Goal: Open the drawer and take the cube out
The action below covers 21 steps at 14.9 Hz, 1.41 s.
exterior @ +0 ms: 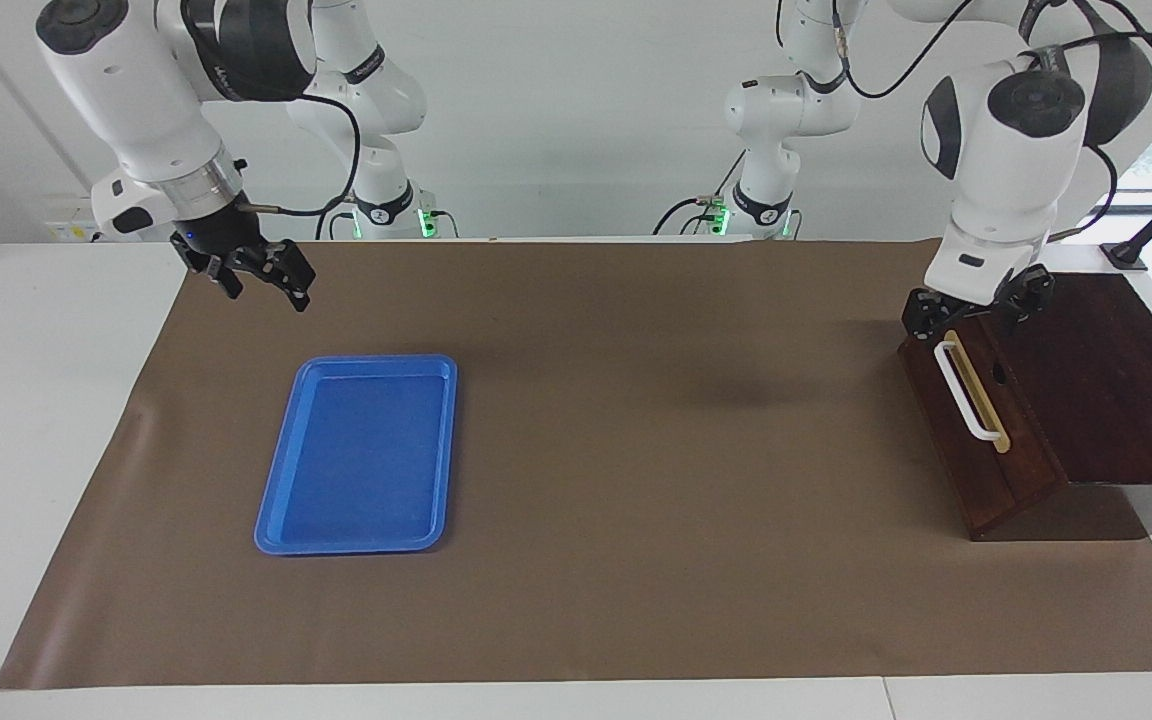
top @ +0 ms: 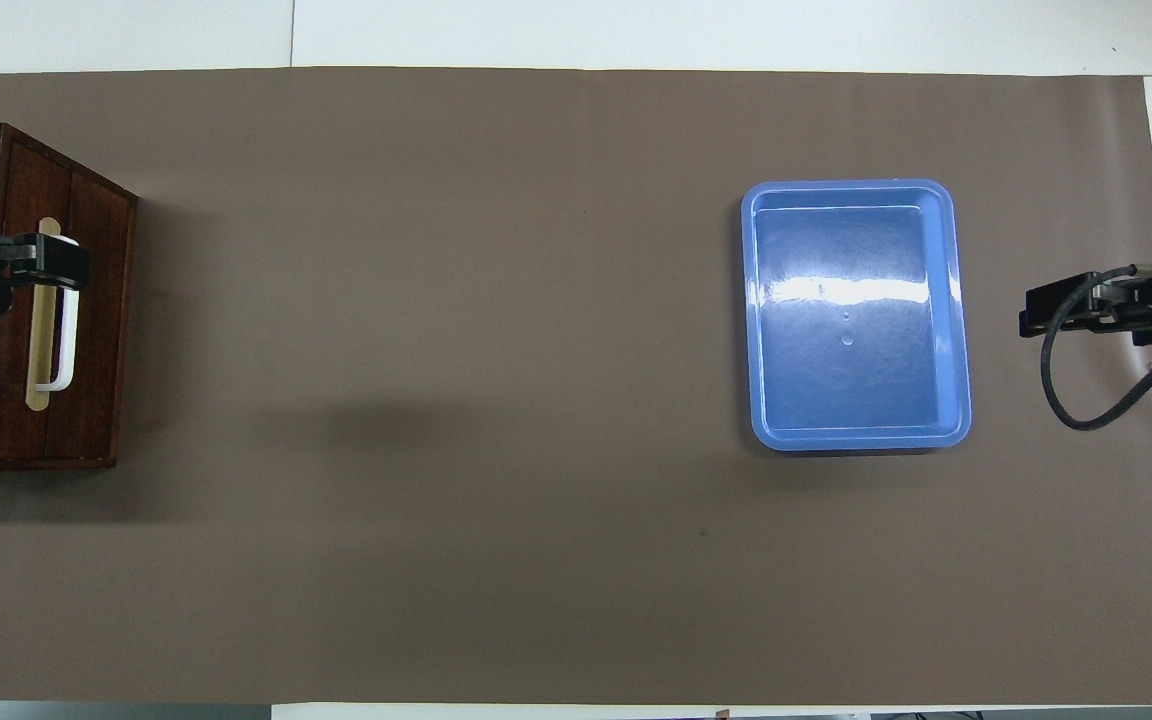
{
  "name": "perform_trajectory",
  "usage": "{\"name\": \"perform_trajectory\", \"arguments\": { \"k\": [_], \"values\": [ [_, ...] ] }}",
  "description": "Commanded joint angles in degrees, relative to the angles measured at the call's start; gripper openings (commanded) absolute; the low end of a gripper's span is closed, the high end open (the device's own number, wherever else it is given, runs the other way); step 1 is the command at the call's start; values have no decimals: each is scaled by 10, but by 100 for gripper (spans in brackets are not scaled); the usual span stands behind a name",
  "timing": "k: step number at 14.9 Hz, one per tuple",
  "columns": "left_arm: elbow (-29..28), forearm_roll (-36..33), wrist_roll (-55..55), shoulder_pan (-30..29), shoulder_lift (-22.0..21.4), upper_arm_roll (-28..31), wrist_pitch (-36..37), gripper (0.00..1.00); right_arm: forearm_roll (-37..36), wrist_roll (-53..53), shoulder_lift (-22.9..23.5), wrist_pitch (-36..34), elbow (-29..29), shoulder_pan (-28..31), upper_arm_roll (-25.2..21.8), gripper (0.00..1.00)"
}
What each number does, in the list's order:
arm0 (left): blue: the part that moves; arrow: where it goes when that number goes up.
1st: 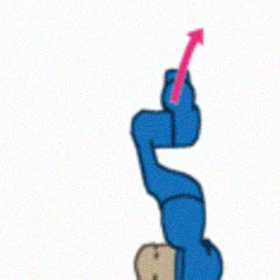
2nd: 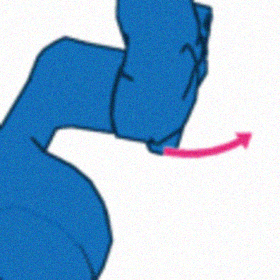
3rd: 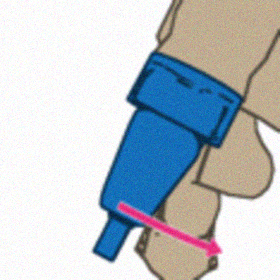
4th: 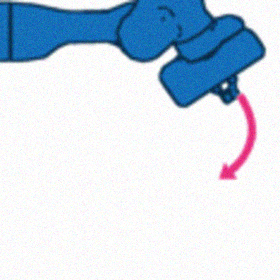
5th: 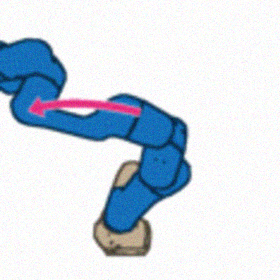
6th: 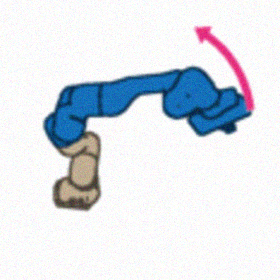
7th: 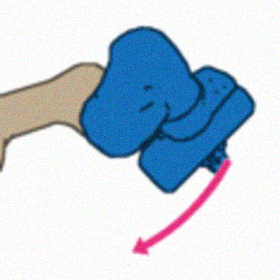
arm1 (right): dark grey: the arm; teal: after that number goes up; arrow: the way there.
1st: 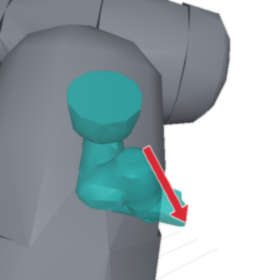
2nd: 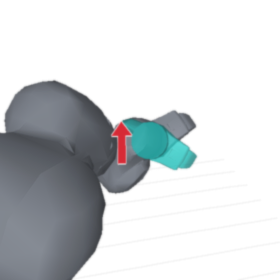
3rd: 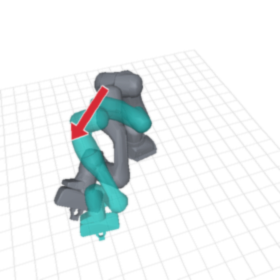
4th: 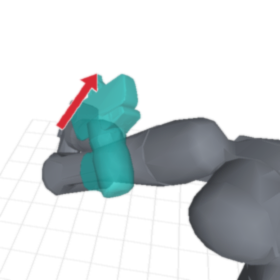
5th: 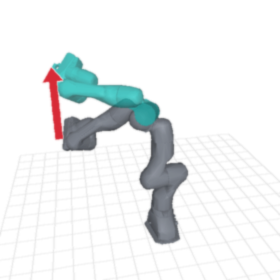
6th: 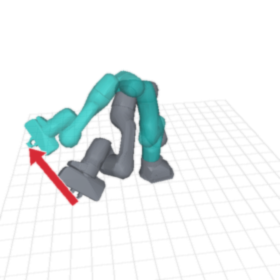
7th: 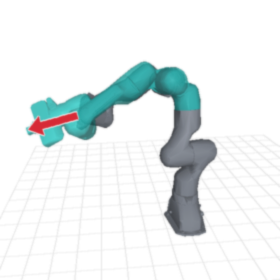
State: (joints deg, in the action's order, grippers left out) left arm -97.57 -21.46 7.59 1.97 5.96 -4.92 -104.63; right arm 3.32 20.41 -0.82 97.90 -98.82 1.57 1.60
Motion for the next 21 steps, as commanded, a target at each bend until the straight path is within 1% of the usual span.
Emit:
{"name": "perform_trajectory", "arguments": {
  "k": [1, 3, 4, 6, 8, 11, 12, 14, 16, 18, 20, 21],
  "values": [
    [-58, -29, 65, 3, 22, 6, -93, 100, 15, 102, 41, 9, 27, -11, 4, 100],
    [-76, -40, 64, -13, 35, 6, -143, 100, 18, 180, 53, 10, 34, -24, 4, 100],
    [-78, -41, 64, -26, 36, 6, -150, 100, 26, 230, 57, 10, 34, -33, 4, 100],
    [-88, -46, 64, -32, 38, 6, -166, 100, 68, 318, 62, 9, 34, -36, 4, 100],
    [-118, -48, 65, -43, 34, 6, -197, 100, 99, 359, 75, 9, 34, -37, 4, 100],
    [-125, -48, 66, -43, 37, 6, -205, 100, 163, 450, 88, 11, 36, -37, 4, 100],
    [-127, -48, 66, -43, 37, 6, -206, 100, 177, 478, 96, 12, 46, -37, 4, 100],
    [-138, -48, 66, -43, 37, 6, -215, 100, 206, 499, 114, 14, 56, -38, 5, 100],
    [-141, -48, 68, -43, 40, 6, -219, 100, 260, 499, 128, 32, 55, -38, 4, 100],
    [-141, -48, 71, -38, 58, 6, -236, 100, 301, 491, 135, 60, 41, -38, 5, 100],
    [-137, -47, 87, -35, 64, 6, -244, 100, 339, 473, 137, 84, 29, -39, 8, 100],
    [-133, -47, 90, -32, 64, 6, -245, 100, 374, 459, 145, 91, 25, -38, 8, 100]
  ]
}}
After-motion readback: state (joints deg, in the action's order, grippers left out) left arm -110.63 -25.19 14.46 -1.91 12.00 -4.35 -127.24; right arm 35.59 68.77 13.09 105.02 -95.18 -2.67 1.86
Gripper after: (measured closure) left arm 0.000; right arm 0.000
